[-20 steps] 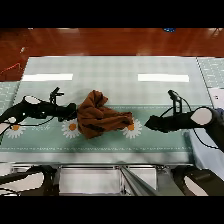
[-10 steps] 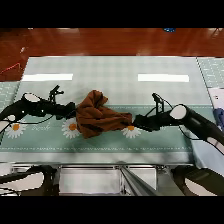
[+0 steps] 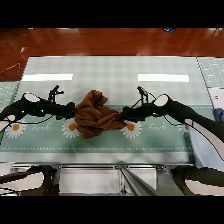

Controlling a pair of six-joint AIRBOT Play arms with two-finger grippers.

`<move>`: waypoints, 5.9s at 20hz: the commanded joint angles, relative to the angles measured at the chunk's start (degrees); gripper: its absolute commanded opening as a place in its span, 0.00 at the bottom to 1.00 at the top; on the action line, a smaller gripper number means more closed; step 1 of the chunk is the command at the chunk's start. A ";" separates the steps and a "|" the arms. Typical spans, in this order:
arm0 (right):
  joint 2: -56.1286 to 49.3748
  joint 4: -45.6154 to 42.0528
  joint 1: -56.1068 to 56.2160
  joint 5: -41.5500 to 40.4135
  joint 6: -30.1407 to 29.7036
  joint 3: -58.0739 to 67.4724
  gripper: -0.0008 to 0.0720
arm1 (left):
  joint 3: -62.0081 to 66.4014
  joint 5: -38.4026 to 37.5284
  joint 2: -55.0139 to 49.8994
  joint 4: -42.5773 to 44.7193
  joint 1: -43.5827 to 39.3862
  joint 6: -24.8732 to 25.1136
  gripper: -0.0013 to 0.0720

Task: Fold the shirts.

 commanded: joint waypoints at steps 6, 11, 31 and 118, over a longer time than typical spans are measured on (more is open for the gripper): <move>2.25 -15.41 -3.91 10.91 0.96 17.62 0.05 | 10.36 -8.50 4.98 -2.80 4.57 -0.04 0.04; 13.73 -26.62 -12.57 15.47 6.10 39.78 0.05 | 30.97 -11.47 16.46 -10.95 10.01 -0.66 0.04; 46.40 -53.11 -14.32 39.56 12.33 52.74 0.05 | 36.63 -33.62 48.46 7.39 11.08 -10.60 0.04; 18.95 -11.65 -34.38 24.65 -3.78 18.91 0.05 | 8.28 -23.98 14.45 -35.06 27.78 13.46 0.04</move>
